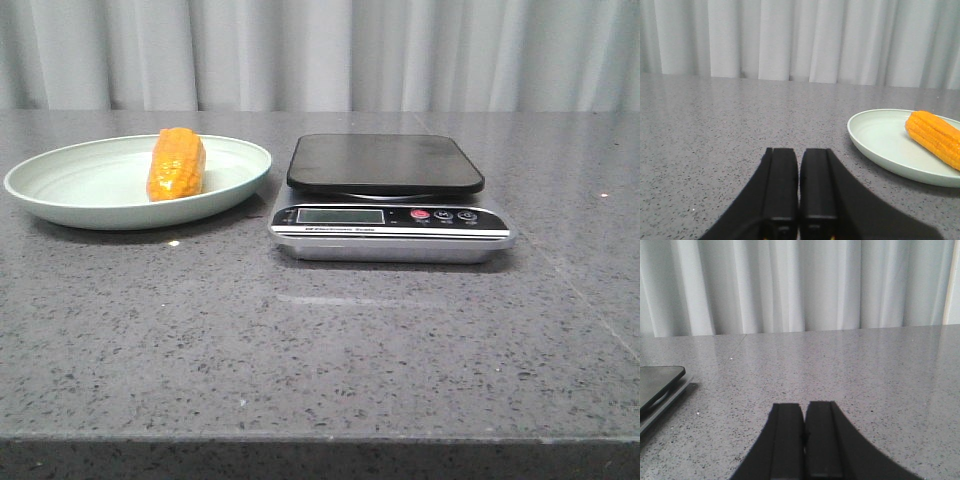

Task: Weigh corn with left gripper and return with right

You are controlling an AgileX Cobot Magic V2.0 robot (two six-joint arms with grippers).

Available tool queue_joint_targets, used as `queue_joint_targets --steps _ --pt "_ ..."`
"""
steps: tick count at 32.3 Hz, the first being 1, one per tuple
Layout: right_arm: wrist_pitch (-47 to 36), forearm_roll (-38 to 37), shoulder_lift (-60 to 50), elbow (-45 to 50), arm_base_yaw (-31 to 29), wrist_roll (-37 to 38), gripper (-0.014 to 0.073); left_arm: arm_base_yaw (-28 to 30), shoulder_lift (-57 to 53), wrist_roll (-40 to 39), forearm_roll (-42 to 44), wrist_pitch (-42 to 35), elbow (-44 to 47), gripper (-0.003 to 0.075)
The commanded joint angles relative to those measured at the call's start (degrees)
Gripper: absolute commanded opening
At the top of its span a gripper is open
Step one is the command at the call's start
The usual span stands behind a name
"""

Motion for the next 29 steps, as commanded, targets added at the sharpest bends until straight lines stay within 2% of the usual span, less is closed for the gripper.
queue_joint_targets --steps 1,24,29 --pt "-4.6 -0.4 -0.99 -0.39 -0.11 -0.5 0.0138 -0.39 -1.17 -0.09 -0.48 -4.55 0.45 0.0127" --pt "-4.6 -0.4 -0.99 -0.39 -0.11 -0.5 0.0138 -0.39 -1.17 -0.09 -0.48 -4.55 0.45 0.0127" --pt "-4.6 -0.4 -0.99 -0.39 -0.11 -0.5 0.0138 -0.39 -1.17 -0.33 -1.33 -10.15 0.17 0.0127"
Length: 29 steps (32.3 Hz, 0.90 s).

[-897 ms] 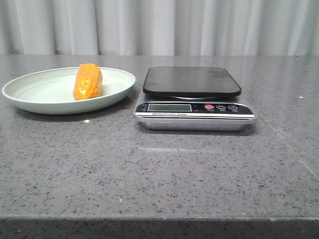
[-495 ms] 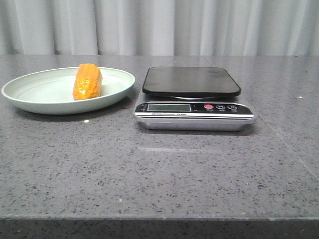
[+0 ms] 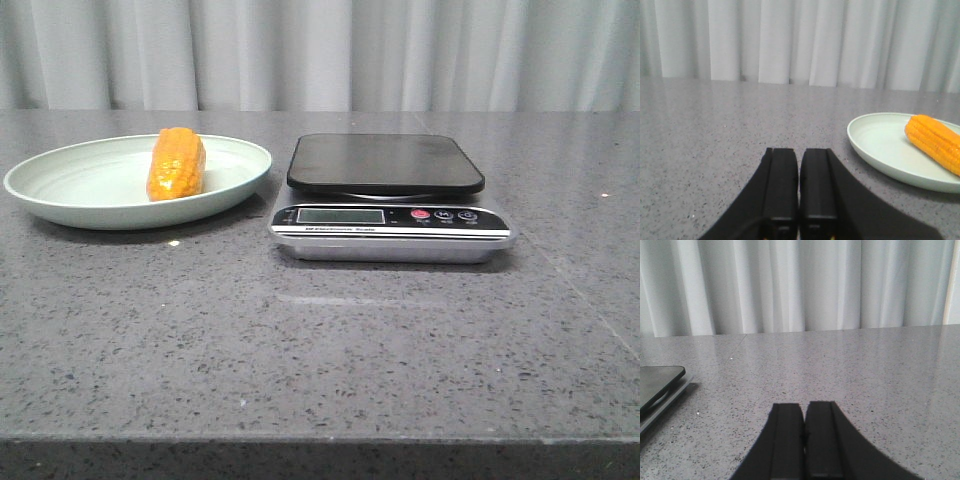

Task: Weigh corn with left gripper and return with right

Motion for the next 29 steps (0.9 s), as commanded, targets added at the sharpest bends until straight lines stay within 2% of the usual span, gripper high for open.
queue_joint_targets --steps 1,4,8,17,29 --pt "-4.6 -0.4 -0.99 -0.39 -0.11 -0.5 0.0138 -0.39 -1.17 -0.33 -2.0 -9.88 -0.19 0.0127" --pt "-4.6 -0.4 -0.99 -0.39 -0.11 -0.5 0.0138 -0.39 -1.17 -0.33 -3.76 -12.11 -2.69 0.0127" --pt "-4.6 -0.4 -0.99 -0.39 -0.11 -0.5 0.0138 -0.39 0.11 -0.33 -3.18 -10.37 -9.43 0.0127" --pt "-4.6 -0.4 -0.99 -0.39 -0.11 -0.5 0.0138 -1.19 13.46 -0.33 -3.18 7.95 -27.75 0.0127" --pt "-4.6 -0.4 -0.99 -0.39 -0.11 -0.5 0.0138 -3.42 20.19 -0.33 -4.56 9.33 -27.78 0.0139"
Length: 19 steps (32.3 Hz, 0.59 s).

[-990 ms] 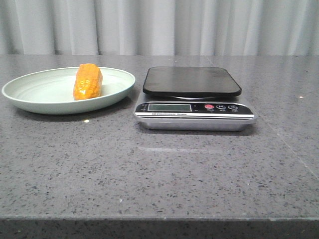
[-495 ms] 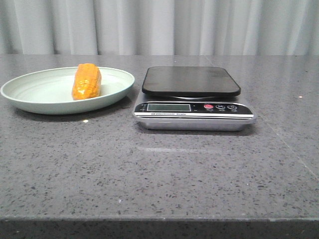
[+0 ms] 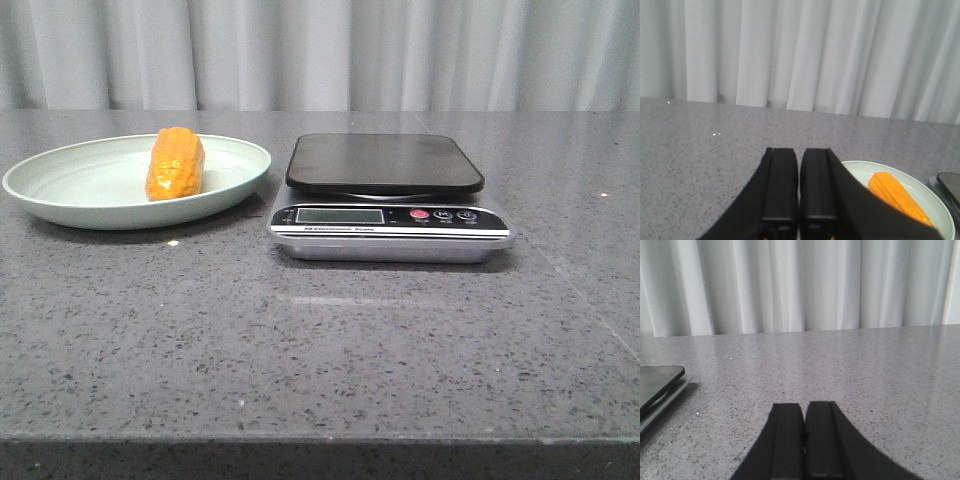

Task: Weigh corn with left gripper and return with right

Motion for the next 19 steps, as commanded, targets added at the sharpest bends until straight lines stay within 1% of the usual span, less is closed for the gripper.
queue_joint_targets --steps 1,3,5,6,9,10,11,12,13,19 --pt "-4.6 -0.4 -0.99 -0.39 -0.11 -0.5 0.0138 -0.87 1.82 -0.33 -0.77 -3.07 -1.8 0.0152" --pt "-4.6 -0.4 -0.99 -0.39 -0.11 -0.5 0.0138 -1.68 2.47 -0.33 -0.65 -2.27 -2.42 0.021" --pt "-4.6 -0.4 -0.99 -0.39 -0.11 -0.5 0.0138 -2.65 3.39 -0.33 -0.65 -1.37 -3.29 0.0303" --pt "-4.6 -0.4 -0.99 -0.39 -0.11 -0.5 0.0138 -3.04 3.92 -0.33 -0.65 -1.11 -3.72 0.0352" --pt "-4.6 -0.4 -0.99 -0.39 -0.11 -0.5 0.0138 -4.16 6.34 -0.33 -0.65 0.57 -5.35 0.0534" --pt "-4.6 -0.4 -0.99 -0.39 -0.11 -0.5 0.0138 -4.27 7.45 -0.33 -0.65 1.31 -6.24 0.0587" --pt "-4.6 -0.4 -0.99 -0.39 -0.11 -0.5 0.0138 -4.49 8.44 -0.33 -0.65 1.76 -6.9 0.0619" --pt "-4.6 -0.4 -0.99 -0.39 -0.11 -0.5 0.0138 -4.67 9.75 -0.33 -0.9 2.4 -7.78 0.0645" --pt "-4.6 -0.4 -0.99 -0.39 -0.11 -0.5 0.0138 -4.83 10.91 -0.33 -1.02 3.24 -8.58 0.0654" --pt "-4.6 -0.4 -0.99 -0.39 -0.11 -0.5 0.0138 -4.97 20.71 -0.33 -2.25 7.04 -16.22 0.0652"
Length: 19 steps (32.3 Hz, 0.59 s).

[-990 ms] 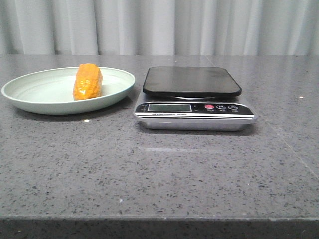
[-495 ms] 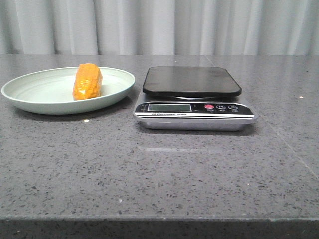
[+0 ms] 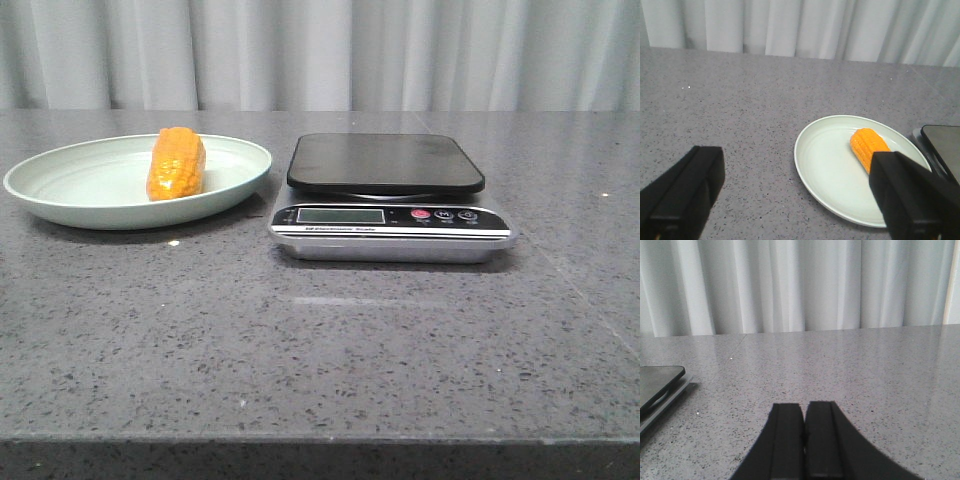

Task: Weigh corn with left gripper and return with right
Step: 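Grasp the corn cob with the left gripper and lift it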

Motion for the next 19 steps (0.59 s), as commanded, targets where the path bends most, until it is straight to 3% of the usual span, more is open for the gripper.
queue_joint_targets --steps 1,5,14,19 --pt "-4.6 -0.4 -0.99 -0.39 -0.11 -0.5 0.0138 -0.42 5.89 -0.33 -1.93 -1.42 -6.07 0.0652" --pt "-4.6 -0.4 -0.99 -0.39 -0.11 -0.5 0.0138 -2.12 13.05 -0.01 -2.33 2.66 -12.24 0.0652" --pt "-4.6 -0.4 -0.99 -0.39 -0.11 -0.5 0.0138 -12.57 30.28 -0.99 -1.42 6.3 -24.69 0.0651" --pt "-4.6 -0.4 -0.99 -0.39 -0.11 -0.5 0.0138 -16.01 40.39 -8.35 3.48 15.28 -33.87 0.0651"
